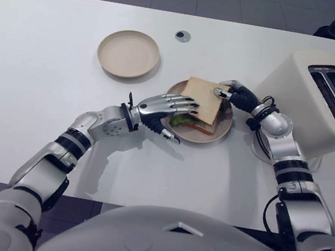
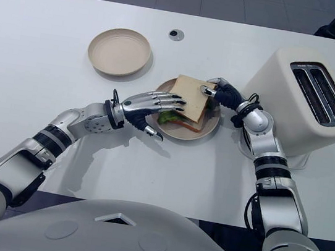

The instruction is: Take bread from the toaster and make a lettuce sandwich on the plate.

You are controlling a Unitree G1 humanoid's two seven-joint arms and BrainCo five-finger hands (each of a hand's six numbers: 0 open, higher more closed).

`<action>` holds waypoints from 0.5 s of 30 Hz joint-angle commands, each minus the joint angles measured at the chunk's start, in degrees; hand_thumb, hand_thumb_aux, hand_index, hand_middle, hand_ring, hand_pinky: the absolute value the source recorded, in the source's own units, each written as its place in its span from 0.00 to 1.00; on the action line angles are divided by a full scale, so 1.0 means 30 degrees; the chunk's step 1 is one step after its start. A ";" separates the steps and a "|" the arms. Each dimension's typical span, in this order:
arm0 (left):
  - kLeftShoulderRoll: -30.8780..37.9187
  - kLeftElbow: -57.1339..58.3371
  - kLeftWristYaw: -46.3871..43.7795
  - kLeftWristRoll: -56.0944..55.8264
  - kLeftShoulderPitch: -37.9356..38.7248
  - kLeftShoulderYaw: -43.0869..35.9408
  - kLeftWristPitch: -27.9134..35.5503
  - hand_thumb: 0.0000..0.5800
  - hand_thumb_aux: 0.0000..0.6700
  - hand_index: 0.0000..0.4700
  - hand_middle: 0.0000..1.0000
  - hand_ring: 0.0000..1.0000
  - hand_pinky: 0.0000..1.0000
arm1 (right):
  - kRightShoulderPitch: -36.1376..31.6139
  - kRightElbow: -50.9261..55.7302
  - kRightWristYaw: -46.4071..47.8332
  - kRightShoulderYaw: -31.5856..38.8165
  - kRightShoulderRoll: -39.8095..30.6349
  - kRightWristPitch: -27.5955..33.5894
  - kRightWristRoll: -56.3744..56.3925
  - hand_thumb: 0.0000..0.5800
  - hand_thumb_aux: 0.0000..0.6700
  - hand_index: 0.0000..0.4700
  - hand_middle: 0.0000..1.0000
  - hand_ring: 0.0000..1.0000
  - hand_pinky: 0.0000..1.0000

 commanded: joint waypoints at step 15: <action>-0.0947 -0.6377 -0.4273 -1.5690 0.3331 -0.0768 -0.2550 1.00 1.00 1.00 1.00 1.00 1.00 | 0.8077 -1.1759 -0.4438 -0.0392 -0.0255 -0.3833 0.3915 1.00 1.00 1.00 1.00 1.00 1.00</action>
